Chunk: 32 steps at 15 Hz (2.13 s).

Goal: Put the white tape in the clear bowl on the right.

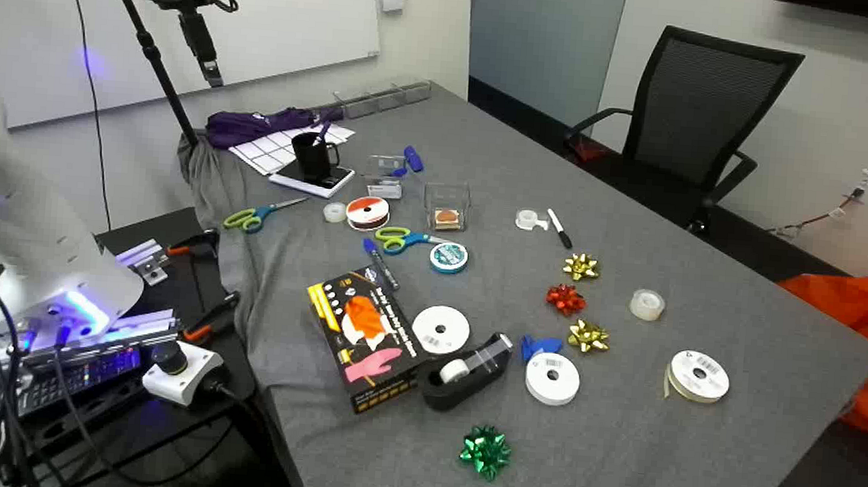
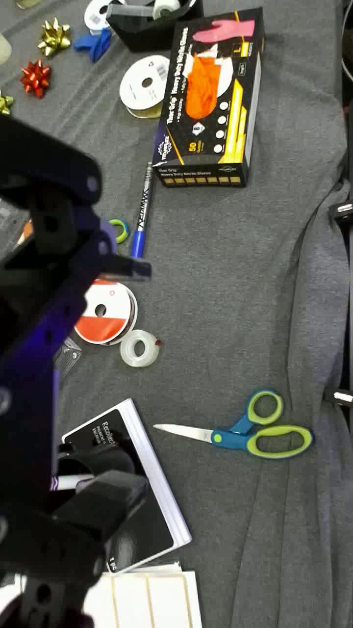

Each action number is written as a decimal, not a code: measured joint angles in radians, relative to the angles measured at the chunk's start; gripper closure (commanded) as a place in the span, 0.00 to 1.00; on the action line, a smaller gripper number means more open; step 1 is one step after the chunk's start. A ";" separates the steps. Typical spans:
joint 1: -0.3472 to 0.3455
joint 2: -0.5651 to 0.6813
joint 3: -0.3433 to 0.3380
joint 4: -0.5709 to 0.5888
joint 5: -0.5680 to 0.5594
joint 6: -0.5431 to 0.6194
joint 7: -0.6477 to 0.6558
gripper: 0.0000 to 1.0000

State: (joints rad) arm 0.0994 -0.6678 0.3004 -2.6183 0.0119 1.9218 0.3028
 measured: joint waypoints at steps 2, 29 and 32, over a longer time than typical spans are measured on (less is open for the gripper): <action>0.000 0.000 0.000 0.000 0.000 0.000 0.000 0.00; -0.021 0.068 -0.003 0.001 -0.016 0.080 0.139 0.00; -0.041 0.145 -0.005 0.003 -0.023 0.162 0.200 0.00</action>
State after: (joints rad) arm 0.0589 -0.5228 0.2957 -2.6155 -0.0109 2.0837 0.5030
